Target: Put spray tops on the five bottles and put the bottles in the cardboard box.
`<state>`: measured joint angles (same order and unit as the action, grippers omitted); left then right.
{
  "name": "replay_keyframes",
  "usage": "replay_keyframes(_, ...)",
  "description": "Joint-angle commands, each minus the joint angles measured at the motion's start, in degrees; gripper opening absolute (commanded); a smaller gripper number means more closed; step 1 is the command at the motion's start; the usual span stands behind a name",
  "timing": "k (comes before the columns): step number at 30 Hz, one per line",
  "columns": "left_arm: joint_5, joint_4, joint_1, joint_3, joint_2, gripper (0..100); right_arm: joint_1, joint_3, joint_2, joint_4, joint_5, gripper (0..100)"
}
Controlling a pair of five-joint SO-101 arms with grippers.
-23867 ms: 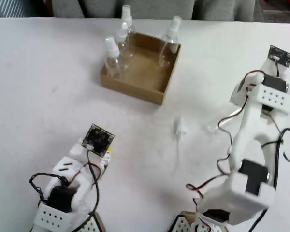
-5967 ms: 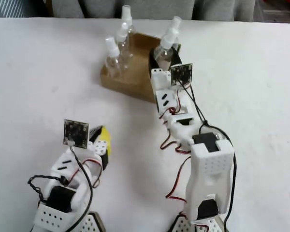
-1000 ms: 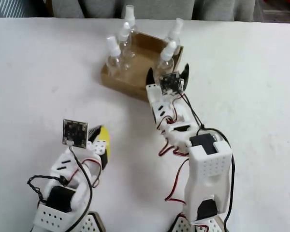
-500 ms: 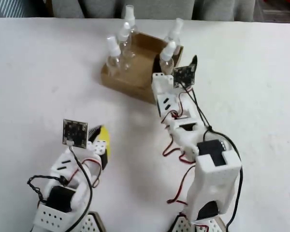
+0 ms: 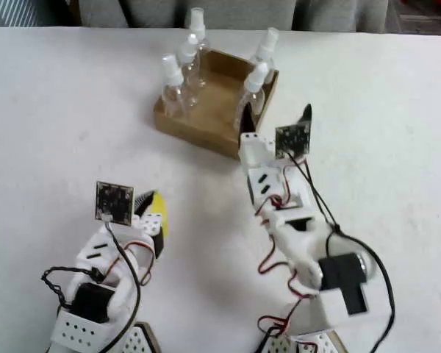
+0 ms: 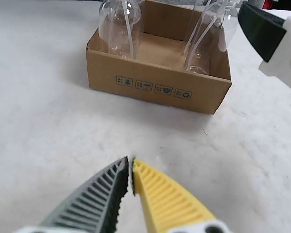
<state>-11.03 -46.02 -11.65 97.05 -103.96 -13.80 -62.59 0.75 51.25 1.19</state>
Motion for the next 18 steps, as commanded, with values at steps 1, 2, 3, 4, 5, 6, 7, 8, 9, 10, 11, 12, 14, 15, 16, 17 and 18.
replay_keyframes(1,-0.18,-0.26,0.66,0.0,-0.48,2,2.33,-4.66,8.13,-0.57,0.62,40.4)
replay_keyframes(2,-0.18,-0.26,0.66,0.0,-0.48,2,2.68,-6.51,10.07,-0.57,0.62,38.9)
replay_keyframes(3,-0.18,-0.26,0.66,0.0,-0.48,2,3.03,-8.35,11.91,-0.66,0.62,36.0)
replay_keyframes(4,-0.18,-0.26,0.66,0.0,-0.48,2,3.47,-9.93,13.76,-0.75,0.44,31.7)
replay_keyframes(5,-0.18,-0.26,0.66,0.0,-0.48,2,3.82,-11.34,15.34,-1.36,0.35,26.2)
replay_keyframes(6,-0.18,-0.35,0.66,0.0,-0.48,2,4.35,-12.31,17.01,-2.51,0.26,19.8)
replay_keyframes(7,-0.18,-0.53,0.66,0.0,-0.48,2,4.88,-13.1,18.68,-3.91,0.18,13.0)
replay_keyframes(8,-0.09,-1.23,0.66,0.0,-0.48,2,5.67,-13.63,20.35,-5.41,0.18,5.6)
replay_keyframes(9,-0.09,-1.67,0.66,0.0,-0.48,2,6.46,-13.98,22.02,-7.16,0.18,0.0)
replay_keyframes(10,-0.09,-1.85,0.66,0.0,-0.48,2,7.34,-14.07,23.6,-9.27,0.26,2.0)
replay_keyframes(11,-0.09,-1.85,0.66,0.0,-0.48,2,8.04,-14.33,25.19,-11.74,0.53,5.7)
replay_keyframes(12,-0.09,-1.85,0.84,0.0,-0.48,2,8.48,-14.51,26.77,-14.11,0.53,7.2)
replay_keyframes(14,-0.09,-1.85,2.51,0.0,-0.48,2,9.19,-14.59,30.02,-19.38,0.53,5.5)
replay_keyframes(15,-0.09,-1.85,3.47,0.0,-0.48,2,9.63,-14.59,31.87,-22.02,0.53,3.0)
replay_keyframes(16,-0.09,-1.85,4.53,0.0,-0.48,2,9.89,-14.59,33.8,-24.57,0.53,0.9)
replay_keyframes(17,-0.09,-1.85,5.67,0.0,-0.48,2,9.98,-14.68,35.82,-27.38,0.53,1.5)
replay_keyframes(18,0.0,-1.93,6.73,0.0,-0.48,2,9.98,-14.86,37.93,-30.46,0.53,2.4)
